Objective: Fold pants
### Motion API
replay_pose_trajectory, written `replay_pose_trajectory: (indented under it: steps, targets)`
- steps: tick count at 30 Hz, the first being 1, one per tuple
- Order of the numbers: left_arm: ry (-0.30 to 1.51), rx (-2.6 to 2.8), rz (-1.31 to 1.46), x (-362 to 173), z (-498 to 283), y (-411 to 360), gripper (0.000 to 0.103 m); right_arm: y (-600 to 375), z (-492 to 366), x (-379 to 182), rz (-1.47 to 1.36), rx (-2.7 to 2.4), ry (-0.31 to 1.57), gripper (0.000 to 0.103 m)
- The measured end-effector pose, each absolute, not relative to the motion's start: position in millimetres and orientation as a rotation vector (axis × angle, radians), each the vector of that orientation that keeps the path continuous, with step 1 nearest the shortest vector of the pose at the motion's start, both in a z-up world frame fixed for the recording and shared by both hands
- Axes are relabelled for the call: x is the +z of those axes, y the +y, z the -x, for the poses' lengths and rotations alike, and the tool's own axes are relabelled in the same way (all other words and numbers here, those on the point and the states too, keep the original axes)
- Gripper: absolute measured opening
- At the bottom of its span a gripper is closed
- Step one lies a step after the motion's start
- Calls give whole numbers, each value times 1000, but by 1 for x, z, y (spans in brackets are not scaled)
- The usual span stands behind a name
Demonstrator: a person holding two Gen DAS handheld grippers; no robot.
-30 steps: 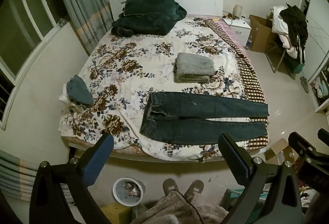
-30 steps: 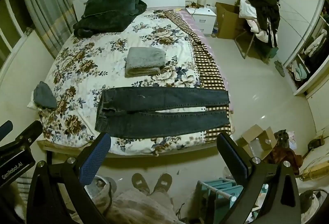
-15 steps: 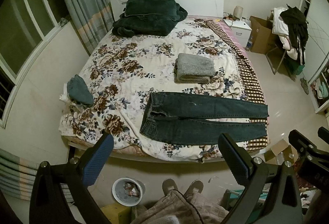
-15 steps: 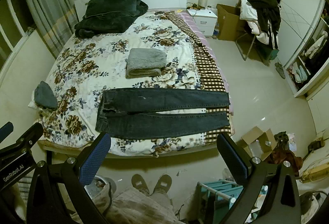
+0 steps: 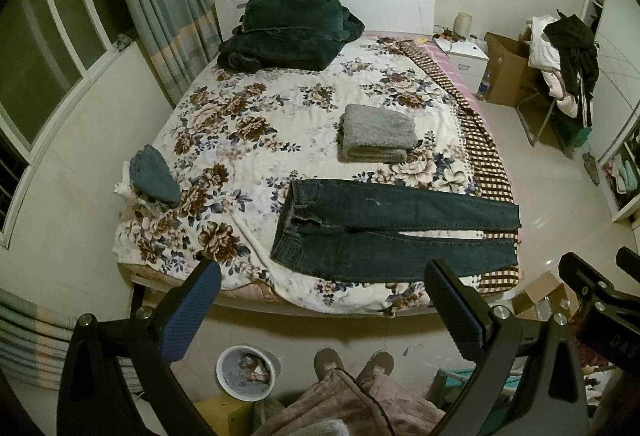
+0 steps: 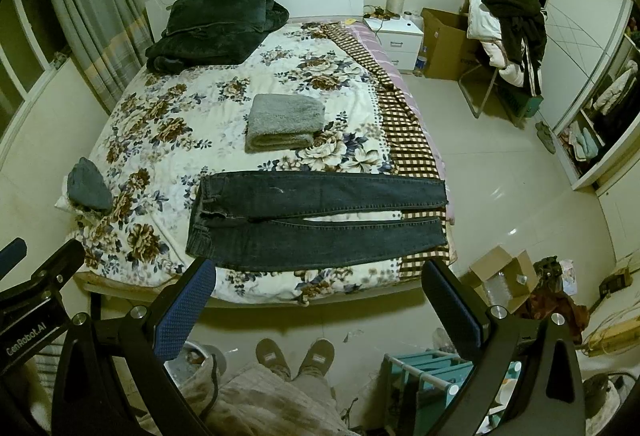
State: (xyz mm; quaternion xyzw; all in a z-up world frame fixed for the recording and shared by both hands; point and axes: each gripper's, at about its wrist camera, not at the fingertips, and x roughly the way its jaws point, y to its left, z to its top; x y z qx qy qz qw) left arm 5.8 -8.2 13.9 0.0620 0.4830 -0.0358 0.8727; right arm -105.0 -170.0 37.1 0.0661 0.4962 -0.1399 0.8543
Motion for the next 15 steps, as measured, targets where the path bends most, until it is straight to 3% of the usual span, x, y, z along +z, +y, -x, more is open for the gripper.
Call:
replay_pose_trajectory:
  steps: [15]
  targets:
    - [1008,-75,-128,13,1,-14,103,-171,106,36,-139,-293,1043,103]
